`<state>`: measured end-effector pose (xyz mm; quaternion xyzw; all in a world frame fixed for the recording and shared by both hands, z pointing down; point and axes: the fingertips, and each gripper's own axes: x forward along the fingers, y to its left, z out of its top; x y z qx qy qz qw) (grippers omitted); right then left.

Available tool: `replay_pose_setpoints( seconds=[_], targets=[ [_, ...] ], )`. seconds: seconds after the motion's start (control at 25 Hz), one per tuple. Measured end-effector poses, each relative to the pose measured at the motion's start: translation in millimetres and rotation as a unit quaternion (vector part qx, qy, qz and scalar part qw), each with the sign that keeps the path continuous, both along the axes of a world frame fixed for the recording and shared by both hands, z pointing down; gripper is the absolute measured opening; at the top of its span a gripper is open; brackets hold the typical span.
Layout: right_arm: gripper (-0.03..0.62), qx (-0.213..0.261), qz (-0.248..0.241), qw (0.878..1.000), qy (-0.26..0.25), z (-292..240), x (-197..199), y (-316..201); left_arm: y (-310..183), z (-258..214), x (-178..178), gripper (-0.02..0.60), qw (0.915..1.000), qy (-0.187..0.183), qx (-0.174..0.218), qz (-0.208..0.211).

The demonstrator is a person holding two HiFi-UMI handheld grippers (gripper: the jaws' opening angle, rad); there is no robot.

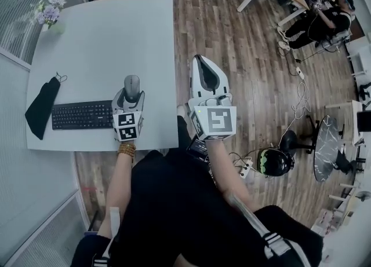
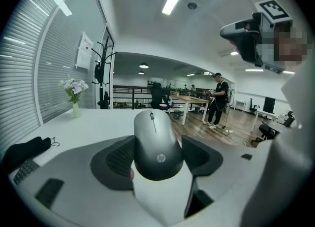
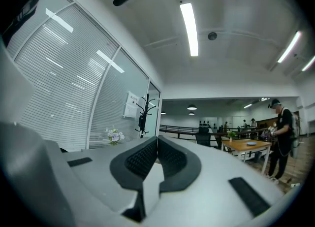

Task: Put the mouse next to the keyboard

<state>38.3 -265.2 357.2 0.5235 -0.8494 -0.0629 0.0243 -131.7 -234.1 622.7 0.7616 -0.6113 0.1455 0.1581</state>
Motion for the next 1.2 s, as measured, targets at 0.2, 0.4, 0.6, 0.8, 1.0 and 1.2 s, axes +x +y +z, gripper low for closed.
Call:
replay_pose_setpoints(
  seconds=[0.2, 0.4, 0.6, 0.8, 1.0, 1.2],
  targets=[
    [0.0, -0.003, 0.0, 1.0, 0.001, 3, 3, -6, 4, 35, 5, 0.302, 0.9991, -0.001, -0.042, 0.004],
    [0.0, -0.008, -0.004, 1.0, 0.004, 6, -2, -10, 13, 70, -2, 0.302, 0.9967, 0.004, -0.08, -0.005],
    [0.0, -0.013, 0.0, 1.0, 0.008, 9, -3, -12, 23, 106, -7, 0.302, 0.9923, 0.006, -0.124, -0.009],
    [0.0, -0.017, -0.001, 1.0, 0.011, 14, -1, -14, 33, 134, -3, 0.302, 0.9876, 0.008, -0.156, -0.012],
    [0.0, -0.019, -0.005, 1.0, 0.011, 15, -4, -13, 40, 152, -5, 0.302, 0.9836, 0.007, -0.18, -0.014],
    [0.0, -0.022, -0.006, 1.0, 0.013, 18, -7, -12, 49, 168, -5, 0.302, 0.9794, 0.005, -0.202, -0.011]
  ],
)
